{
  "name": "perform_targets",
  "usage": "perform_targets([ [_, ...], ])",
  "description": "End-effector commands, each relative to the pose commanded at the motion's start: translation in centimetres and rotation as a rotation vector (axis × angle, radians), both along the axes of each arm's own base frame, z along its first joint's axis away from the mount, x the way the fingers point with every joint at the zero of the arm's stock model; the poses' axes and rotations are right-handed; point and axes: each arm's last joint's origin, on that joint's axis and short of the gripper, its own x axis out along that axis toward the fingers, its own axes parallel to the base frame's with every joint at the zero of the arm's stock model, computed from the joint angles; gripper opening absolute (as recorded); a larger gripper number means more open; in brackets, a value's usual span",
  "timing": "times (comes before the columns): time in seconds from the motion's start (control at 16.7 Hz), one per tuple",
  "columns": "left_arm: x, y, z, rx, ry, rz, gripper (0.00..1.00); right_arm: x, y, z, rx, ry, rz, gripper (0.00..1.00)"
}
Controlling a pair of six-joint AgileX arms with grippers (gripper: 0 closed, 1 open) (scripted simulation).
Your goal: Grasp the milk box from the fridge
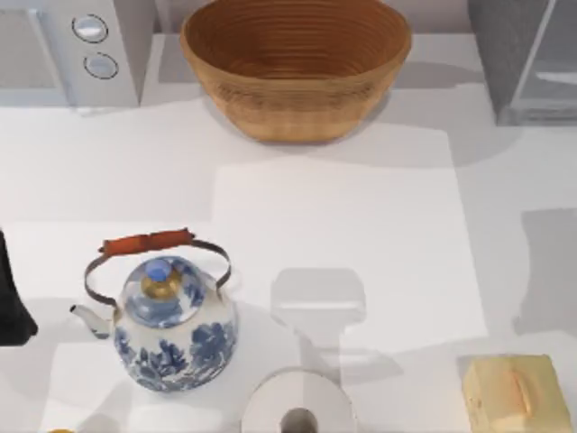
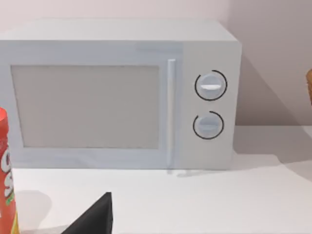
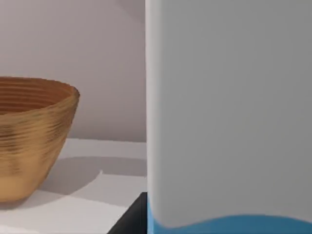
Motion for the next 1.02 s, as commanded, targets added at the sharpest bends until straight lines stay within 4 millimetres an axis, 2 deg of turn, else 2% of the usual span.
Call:
perform_targets([
  [0.3, 0.0, 0.0, 0.0, 0.000, 0.000, 0.000, 1.00, 3.3, 2.2, 0.3, -0.005, 0.014, 0.197, 0.00],
  [0.66, 0.0, 0.0, 0.0, 0.000, 0.000, 0.000, 1.00, 6.7, 6.0, -2.4, -0.007, 0.072, 0.443, 0.00],
  [1.02, 0.0, 0.0, 0.0, 0.000, 0.000, 0.000, 1.00, 8.1, 8.9, -4.6, -0.010, 0.044, 0.613, 0.00],
])
